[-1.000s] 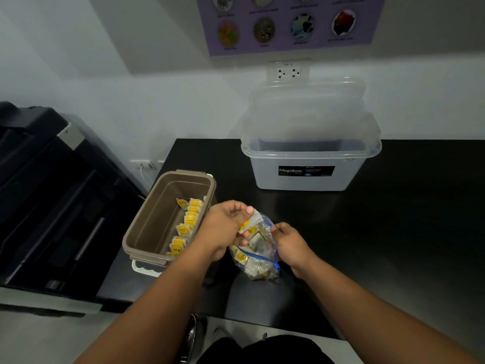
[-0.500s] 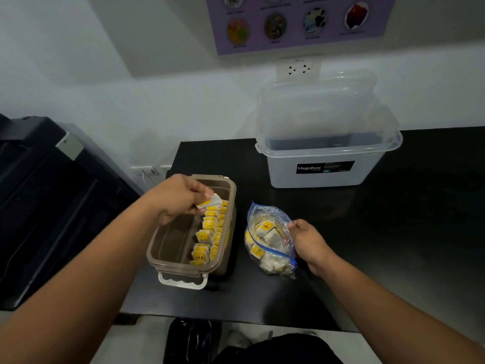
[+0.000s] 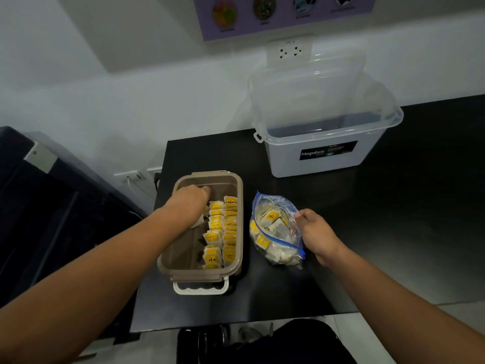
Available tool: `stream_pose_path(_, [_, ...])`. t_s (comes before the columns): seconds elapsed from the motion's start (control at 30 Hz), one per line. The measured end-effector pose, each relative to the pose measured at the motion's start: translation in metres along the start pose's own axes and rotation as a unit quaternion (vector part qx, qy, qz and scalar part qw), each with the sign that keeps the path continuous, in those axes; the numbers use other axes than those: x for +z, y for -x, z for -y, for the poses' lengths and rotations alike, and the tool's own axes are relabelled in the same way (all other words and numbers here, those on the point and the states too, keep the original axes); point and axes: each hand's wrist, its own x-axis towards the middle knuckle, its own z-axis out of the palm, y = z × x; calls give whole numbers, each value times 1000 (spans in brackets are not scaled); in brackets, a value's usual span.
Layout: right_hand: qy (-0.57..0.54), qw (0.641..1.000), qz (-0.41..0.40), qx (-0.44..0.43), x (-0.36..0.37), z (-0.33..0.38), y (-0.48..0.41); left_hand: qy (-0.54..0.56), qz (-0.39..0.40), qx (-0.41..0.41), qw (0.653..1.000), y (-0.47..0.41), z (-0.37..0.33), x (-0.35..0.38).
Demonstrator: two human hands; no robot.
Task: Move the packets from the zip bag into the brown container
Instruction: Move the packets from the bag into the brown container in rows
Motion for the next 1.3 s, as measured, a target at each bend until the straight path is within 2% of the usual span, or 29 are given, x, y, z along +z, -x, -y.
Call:
stream_pose_path(0.17, [-21,1000,-19,-1,8,-7,3,-19,0,43,999,-12,-1,12])
stream_pose_path(0.57, [-41,998,-33,-16,15,-13,16,-42,-11,49,998,-16,-3,18])
stream_pose_path(0.73, [-20,999,-23,-25,11,-9,27,-27,39,9,999,-18,-6,2])
stream_pose_path(0.8, [16,1000,-8,-5,8,-8,32,-5,45,-7,999,-13,-7,-9])
stream_pose_path(0.9, [91,994,20,50,5,-7,38,49,-7,-12,999,3,-9,-27])
stream_pose_path(1.0, [77,992,52,80,5,-7,37,182,-67,-13,981,27,-27,-45])
stream_pose_path(1.1, [85,994,48,40,3,-7,33,321,-119,33,939,48,-62,-50])
stream_pose_path(1.17, [120,992,36,4,0,-8,27,351,-127,73,925,51,-88,-44])
stream_pose_path(1.3, [134,990,29,-39,-15,-11,20,297,-110,101,943,38,-137,-22])
